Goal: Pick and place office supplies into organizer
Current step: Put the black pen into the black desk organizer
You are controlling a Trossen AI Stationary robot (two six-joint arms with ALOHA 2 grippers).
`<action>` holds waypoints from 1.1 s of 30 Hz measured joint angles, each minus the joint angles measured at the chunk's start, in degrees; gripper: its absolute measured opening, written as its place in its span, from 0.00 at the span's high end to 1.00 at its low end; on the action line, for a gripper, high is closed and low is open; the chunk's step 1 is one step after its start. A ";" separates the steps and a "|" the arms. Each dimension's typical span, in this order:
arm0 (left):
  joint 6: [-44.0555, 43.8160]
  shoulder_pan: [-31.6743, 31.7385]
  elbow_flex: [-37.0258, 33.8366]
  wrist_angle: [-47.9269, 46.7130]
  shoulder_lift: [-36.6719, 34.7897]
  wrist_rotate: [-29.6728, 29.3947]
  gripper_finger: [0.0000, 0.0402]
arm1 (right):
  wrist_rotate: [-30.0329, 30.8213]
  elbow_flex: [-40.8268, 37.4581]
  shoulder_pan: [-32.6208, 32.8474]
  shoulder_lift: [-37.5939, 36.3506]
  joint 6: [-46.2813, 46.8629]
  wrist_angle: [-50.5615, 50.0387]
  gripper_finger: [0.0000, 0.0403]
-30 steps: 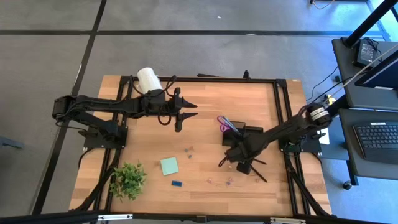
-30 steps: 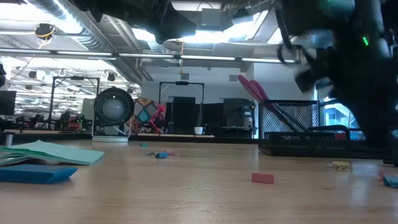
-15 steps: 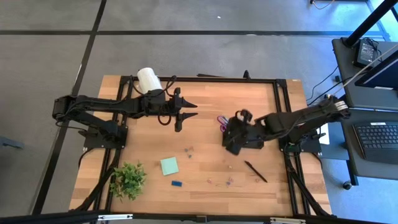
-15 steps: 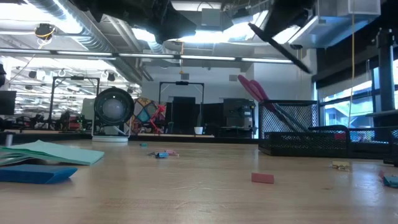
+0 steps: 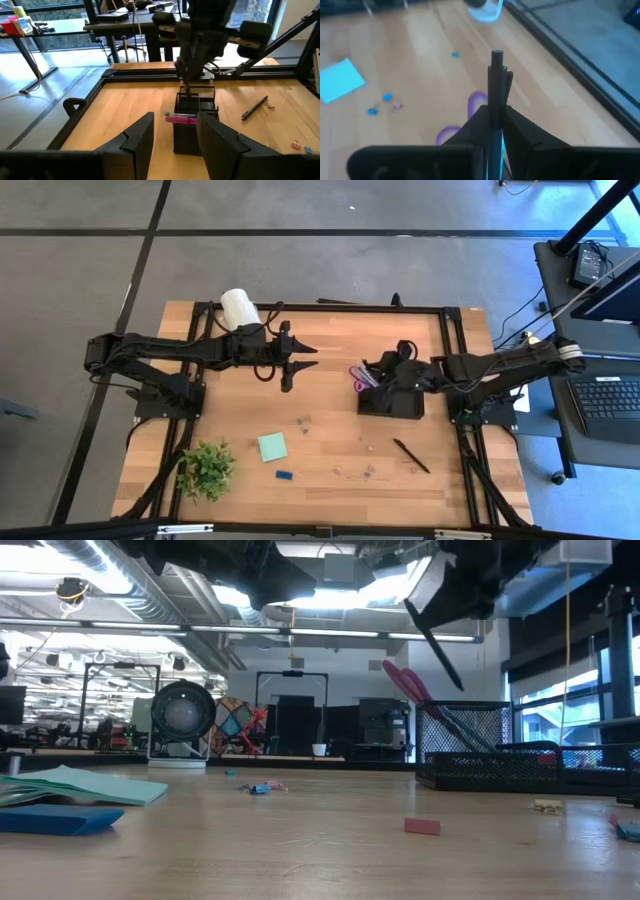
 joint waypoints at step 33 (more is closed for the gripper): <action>-0.09 0.00 0.00 0.04 0.02 -0.02 0.64 | -6.37 -19.59 -2.61 -0.03 3.80 16.29 0.75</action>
